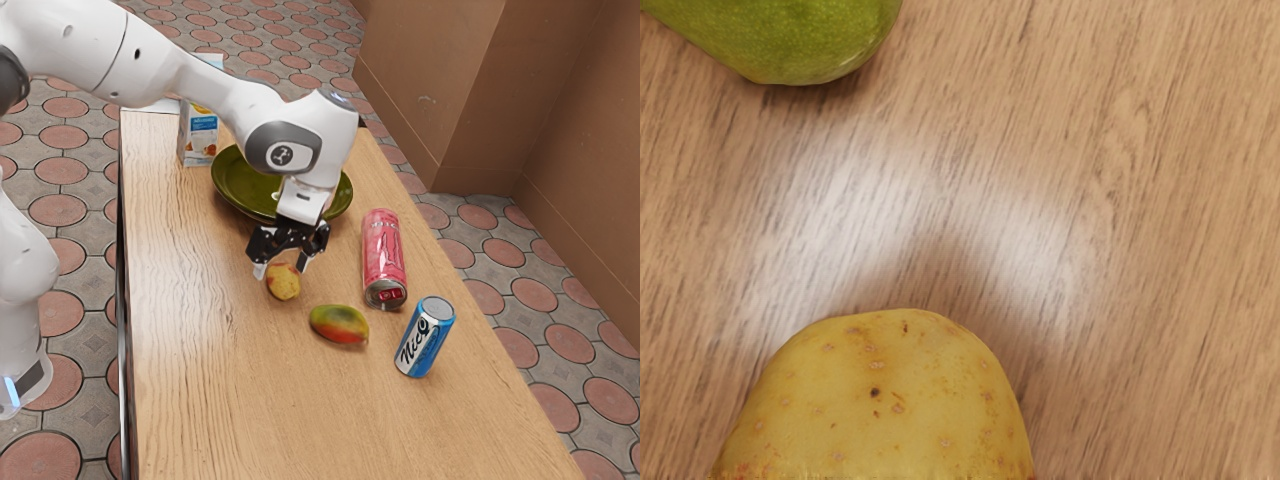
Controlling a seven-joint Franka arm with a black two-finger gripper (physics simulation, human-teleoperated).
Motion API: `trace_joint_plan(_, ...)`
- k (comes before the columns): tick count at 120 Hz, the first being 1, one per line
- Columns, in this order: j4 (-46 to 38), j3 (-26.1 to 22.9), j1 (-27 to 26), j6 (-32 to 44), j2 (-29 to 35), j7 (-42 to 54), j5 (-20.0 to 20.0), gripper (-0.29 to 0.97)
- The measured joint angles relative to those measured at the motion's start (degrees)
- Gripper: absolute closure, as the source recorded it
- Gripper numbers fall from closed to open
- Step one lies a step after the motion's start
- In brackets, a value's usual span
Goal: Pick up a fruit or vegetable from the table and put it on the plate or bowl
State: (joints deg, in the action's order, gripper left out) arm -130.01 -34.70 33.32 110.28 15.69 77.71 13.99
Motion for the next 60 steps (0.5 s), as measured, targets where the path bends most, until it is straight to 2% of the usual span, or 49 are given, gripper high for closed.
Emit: trace_joint_plan(60, -0.3, -0.4, 0.2, 0.9, -1.2, 0.3, 0.1, 0.00)
